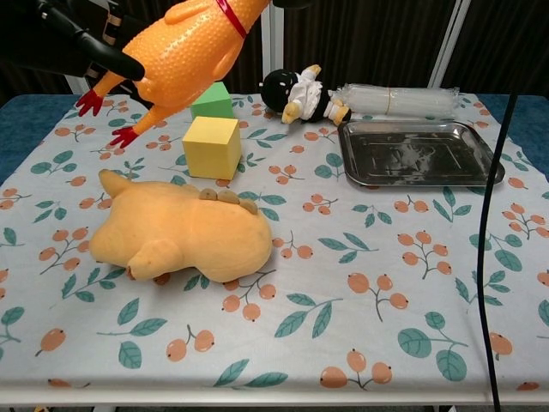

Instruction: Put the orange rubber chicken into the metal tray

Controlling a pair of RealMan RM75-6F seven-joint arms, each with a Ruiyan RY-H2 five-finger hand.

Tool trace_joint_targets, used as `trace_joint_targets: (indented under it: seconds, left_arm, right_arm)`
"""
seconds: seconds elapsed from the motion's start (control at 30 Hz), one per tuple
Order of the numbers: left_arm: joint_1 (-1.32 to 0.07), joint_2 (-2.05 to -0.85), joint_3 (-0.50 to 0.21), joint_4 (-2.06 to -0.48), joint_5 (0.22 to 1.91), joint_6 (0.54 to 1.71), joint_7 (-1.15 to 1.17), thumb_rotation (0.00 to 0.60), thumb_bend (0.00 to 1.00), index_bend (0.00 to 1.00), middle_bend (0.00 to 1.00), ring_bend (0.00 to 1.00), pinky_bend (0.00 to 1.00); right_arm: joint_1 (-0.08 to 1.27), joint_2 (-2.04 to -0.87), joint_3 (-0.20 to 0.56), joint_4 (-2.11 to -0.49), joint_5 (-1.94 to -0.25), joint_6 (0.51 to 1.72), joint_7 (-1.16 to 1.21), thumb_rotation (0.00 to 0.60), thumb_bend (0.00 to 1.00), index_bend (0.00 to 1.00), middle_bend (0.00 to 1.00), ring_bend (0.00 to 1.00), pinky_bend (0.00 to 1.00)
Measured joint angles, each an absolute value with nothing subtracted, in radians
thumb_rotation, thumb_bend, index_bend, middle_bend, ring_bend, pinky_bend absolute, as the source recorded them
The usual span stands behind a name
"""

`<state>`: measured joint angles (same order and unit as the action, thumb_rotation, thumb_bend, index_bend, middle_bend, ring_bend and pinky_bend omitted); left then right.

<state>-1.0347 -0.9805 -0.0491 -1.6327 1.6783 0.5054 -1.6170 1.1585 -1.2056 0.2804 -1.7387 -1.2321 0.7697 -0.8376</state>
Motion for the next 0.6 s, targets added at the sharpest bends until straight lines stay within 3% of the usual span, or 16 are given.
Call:
trace_joint_targets:
  seconds: [0.33,0.6]
  left_arm:
    - [-1.062,-0.997,-0.047,-1.63,1.555,0.452,-1.527,0.6,0.17,0.36,0.35,0.29,0.41]
    - [-1.055,-1.019,-0.067,-1.636,1.434,0.424,-1.408,0.6,0.34,0.46,0.47,0.38,0.49]
  right_arm:
    - [1.183,-1.221,0.259,-1.73,-1.205,0.788,-0.847,0.6,0.4,1.0,0.81,0.77,1.0]
    - [1.196,-1.226,0.244,-1.736,-1.19,0.797,-0.838,0.6,0.4,1.0,0.82,0.78,1.0]
